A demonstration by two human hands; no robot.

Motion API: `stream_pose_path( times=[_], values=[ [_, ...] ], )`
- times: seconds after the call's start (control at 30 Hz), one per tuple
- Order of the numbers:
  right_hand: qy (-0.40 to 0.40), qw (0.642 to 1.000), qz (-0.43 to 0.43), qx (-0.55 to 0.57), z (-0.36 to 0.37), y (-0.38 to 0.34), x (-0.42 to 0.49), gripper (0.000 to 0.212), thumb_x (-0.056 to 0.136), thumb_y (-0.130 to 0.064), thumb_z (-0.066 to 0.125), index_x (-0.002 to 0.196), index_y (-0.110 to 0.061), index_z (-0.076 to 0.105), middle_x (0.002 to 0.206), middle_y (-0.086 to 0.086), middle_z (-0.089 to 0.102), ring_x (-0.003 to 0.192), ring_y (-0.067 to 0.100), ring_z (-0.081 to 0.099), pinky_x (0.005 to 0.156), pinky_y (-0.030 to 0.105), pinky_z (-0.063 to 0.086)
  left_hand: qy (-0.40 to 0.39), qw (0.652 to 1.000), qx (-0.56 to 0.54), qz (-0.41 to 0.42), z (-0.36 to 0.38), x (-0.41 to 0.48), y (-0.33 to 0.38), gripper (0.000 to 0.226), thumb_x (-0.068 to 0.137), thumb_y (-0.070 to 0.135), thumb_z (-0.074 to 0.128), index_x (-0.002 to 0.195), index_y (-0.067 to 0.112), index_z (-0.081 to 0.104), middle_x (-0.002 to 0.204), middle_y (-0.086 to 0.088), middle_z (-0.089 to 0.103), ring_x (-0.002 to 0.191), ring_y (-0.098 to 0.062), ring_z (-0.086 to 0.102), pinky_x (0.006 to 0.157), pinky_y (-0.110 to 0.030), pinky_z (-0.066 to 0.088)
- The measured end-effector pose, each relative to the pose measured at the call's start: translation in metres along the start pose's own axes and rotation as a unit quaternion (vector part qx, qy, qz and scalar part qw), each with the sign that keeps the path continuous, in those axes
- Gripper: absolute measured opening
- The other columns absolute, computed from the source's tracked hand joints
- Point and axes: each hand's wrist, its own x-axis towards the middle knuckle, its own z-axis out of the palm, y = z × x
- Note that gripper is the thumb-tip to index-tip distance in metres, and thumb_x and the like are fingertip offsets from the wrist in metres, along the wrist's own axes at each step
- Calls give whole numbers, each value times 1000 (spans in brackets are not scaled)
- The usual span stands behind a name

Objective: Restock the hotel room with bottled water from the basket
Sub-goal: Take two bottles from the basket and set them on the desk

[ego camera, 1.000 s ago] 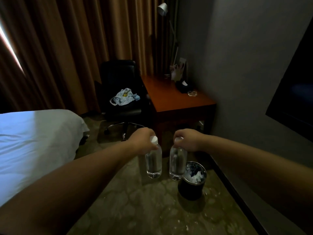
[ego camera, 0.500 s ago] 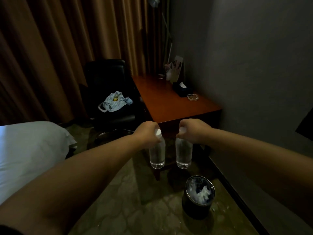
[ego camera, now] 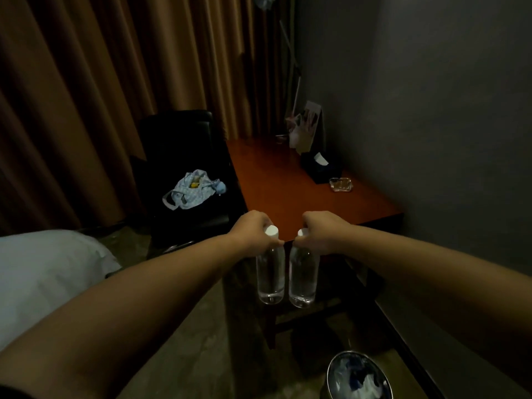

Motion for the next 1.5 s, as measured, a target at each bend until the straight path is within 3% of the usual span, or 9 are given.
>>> stream_pose_path(
  times=[0.23, 0.33, 0.5, 0.73, 0.97, 1.17, 1.37, 1.43, 1.5],
  values=[
    [51, 998, 37, -14, -40, 59, 93, 27, 80, -44, 61, 84, -21, 47, 79, -1, 52, 70, 15, 52, 52, 27, 40, -29, 999, 25, 20, 9, 130, 27, 26, 73, 28, 78, 86, 19, 58, 85, 4, 56, 75, -10, 54, 52, -17, 36],
    [75, 995, 58, -16, -53, 87, 126, 29, 79, -47, 61, 77, -24, 43, 75, -1, 52, 65, 14, 51, 49, 26, 37, -24, 999, 7, 25, 18, 177, 37, 34, 73, 28, 78, 98, 12, 62, 91, 0, 58, 83, -15, 57, 57, -20, 42],
    [101, 989, 111, -15, -68, 131, 171, 34, 79, -51, 61, 87, -23, 46, 77, -2, 52, 68, 14, 52, 51, 28, 41, -35, 998, -14, 51, 36, 250, 50, 41, 76, 26, 75, 110, 10, 61, 105, -7, 62, 88, -16, 57, 60, -20, 44],
    [125, 977, 174, -5, -81, 192, 231, 35, 81, -48, 62, 91, -20, 45, 83, -2, 51, 72, 15, 51, 51, 27, 36, -103, 987, 15, 124, 79, 359, 65, 50, 79, 23, 72, 124, 10, 55, 124, -10, 58, 111, -25, 57, 87, -32, 50],
    [66, 967, 243, -41, -90, 243, 285, 37, 88, -43, 58, 103, -13, 43, 88, 3, 48, 77, 20, 49, 61, 31, 38, -207, 936, 88, 269, 122, 468, 82, 39, 83, 16, 66, 120, 12, 58, 124, -8, 57, 113, -25, 55, 82, -26, 43],
    [7, 959, 275, -65, -90, 267, 323, 28, 93, -33, 52, 108, -13, 41, 93, 8, 51, 79, 20, 49, 67, 34, 44, -275, 878, 155, 361, 155, 536, 98, 30, 82, 8, 62, 111, 10, 59, 115, -9, 54, 107, -26, 54, 90, -39, 50],
    [-40, 950, 304, -55, -82, 284, 333, 27, 90, -18, 53, 114, -11, 42, 114, 17, 49, 99, 31, 52, 78, 38, 44, -325, 837, 172, 406, 181, 563, 110, 27, 84, 7, 59, 110, 14, 60, 115, -8, 55, 102, -22, 55, 85, -34, 49],
    [-41, 953, 297, -50, -78, 287, 333, 26, 89, -17, 53, 112, -12, 42, 114, 17, 48, 99, 30, 51, 77, 37, 43, -334, 834, 161, 409, 188, 570, 113, 27, 86, 6, 57, 110, 16, 61, 114, -6, 56, 95, -18, 53, 78, -30, 48],
    [-28, 955, 292, -32, -78, 290, 334, 24, 89, -17, 53, 110, -13, 43, 113, 16, 48, 97, 29, 52, 74, 34, 40, -345, 829, 157, 411, 194, 574, 117, 29, 86, 6, 56, 112, 18, 62, 117, -5, 57, 99, -19, 56, 83, -32, 50]
  ],
)
